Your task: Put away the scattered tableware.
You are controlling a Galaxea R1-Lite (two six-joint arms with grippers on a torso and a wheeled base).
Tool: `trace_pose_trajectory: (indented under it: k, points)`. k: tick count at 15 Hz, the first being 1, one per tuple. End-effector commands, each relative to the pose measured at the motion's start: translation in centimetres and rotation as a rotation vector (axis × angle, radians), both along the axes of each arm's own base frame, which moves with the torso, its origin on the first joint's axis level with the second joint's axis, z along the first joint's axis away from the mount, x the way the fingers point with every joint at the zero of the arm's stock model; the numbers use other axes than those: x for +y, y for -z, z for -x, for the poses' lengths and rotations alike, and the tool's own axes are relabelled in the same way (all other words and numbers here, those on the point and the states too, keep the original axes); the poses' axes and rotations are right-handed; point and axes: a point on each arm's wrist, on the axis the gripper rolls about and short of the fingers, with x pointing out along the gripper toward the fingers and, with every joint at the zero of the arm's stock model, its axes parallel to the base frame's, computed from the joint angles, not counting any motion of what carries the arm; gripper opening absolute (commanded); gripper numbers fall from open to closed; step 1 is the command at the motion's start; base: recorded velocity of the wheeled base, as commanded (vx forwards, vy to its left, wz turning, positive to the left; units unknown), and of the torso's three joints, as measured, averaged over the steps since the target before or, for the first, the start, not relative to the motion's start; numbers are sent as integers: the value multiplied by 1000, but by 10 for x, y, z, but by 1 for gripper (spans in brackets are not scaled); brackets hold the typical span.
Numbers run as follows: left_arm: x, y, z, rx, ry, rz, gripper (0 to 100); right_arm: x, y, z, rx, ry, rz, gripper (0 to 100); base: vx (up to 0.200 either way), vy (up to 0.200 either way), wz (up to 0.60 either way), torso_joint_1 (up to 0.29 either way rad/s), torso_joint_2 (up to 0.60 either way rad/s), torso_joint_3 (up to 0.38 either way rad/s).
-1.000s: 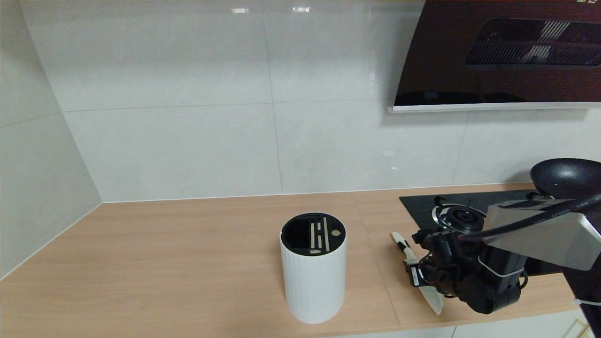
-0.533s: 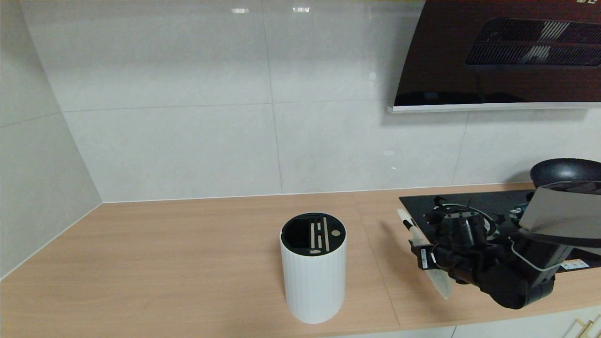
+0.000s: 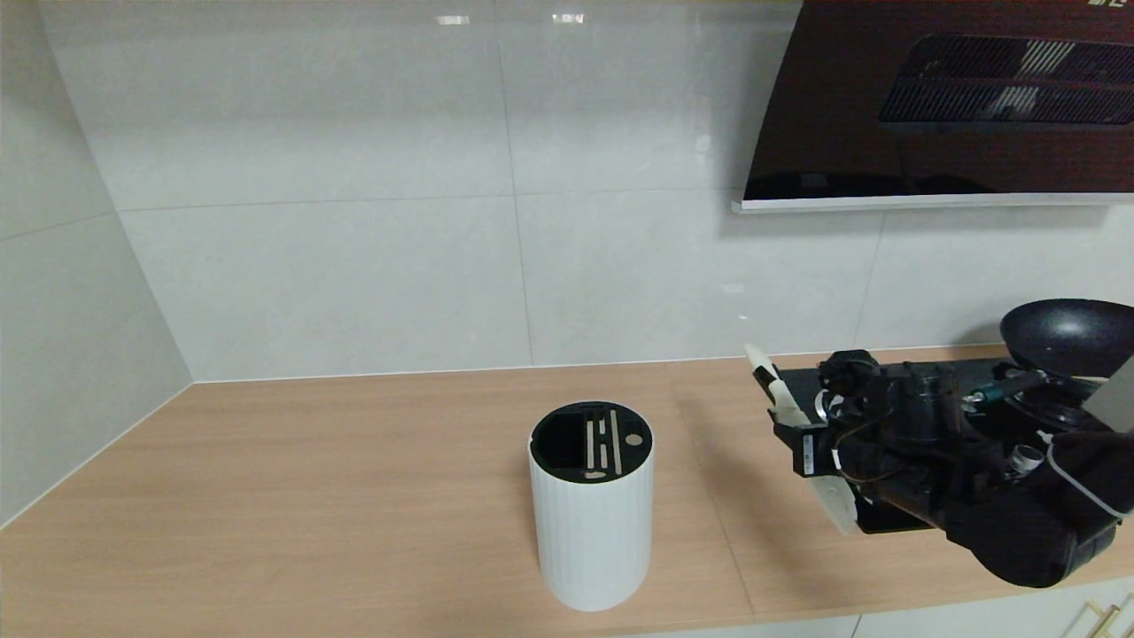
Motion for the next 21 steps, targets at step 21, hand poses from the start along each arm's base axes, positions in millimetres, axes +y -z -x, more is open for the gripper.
trace_pose_trajectory:
  k: [21]
  points:
    - [-147, -132, -237, 485, 787, 694, 100, 140, -138, 123, -164, -445, -190, 0, 0, 0, 0, 0, 0, 0]
